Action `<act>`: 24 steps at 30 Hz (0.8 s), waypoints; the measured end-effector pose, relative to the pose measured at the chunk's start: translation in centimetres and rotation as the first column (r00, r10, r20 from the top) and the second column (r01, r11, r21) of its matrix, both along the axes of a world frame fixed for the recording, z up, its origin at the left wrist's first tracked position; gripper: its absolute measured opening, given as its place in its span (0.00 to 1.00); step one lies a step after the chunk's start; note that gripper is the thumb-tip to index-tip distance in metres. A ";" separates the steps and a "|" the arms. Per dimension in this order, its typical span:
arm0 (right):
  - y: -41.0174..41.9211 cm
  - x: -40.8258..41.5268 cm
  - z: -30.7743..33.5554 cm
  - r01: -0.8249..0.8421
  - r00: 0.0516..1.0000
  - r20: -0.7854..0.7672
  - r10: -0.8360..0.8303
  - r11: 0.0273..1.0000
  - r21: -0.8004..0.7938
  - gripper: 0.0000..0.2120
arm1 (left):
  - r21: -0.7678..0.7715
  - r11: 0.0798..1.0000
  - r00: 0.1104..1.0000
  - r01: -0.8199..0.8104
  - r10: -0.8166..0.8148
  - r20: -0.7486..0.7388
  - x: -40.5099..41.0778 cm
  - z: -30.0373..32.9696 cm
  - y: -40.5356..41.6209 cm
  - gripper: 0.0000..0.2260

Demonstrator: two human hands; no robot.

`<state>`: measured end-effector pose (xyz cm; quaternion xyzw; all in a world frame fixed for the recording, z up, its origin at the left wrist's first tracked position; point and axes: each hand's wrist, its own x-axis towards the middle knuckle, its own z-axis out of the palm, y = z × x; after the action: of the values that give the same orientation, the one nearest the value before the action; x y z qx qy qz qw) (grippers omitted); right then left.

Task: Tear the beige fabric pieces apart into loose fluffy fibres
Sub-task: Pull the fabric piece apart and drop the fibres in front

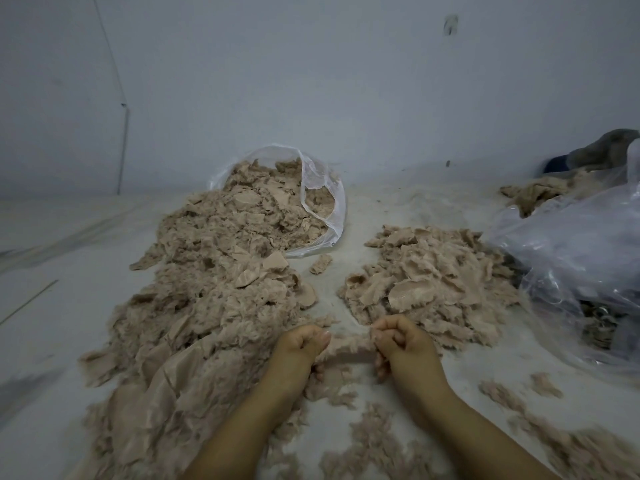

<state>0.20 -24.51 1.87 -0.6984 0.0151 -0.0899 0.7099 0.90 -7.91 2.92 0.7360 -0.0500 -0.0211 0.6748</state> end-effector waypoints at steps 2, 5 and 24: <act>-0.7 0.2 0.3 0.043 0.999 0.012 -0.043 0.999 0.027 0.09 | -0.066 0.992 0.994 -0.105 0.106 0.009 0.3 0.2 0.5 0.12; -1.9 0.0 0.6 -0.085 0.996 -0.014 0.085 0.996 -0.015 0.13 | -0.083 0.988 0.990 -0.130 0.133 0.039 0.6 0.2 1.1 0.11; 0.0 1.6 1.7 -0.086 0.965 -0.146 0.217 0.791 0.606 0.14 | -0.097 0.962 0.959 -0.254 0.263 0.104 0.8 -0.3 0.5 0.15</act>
<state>1.76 -24.46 3.57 -0.4452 0.0604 0.0501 0.8920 1.66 -7.40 2.61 0.7077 0.0068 0.1121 0.6975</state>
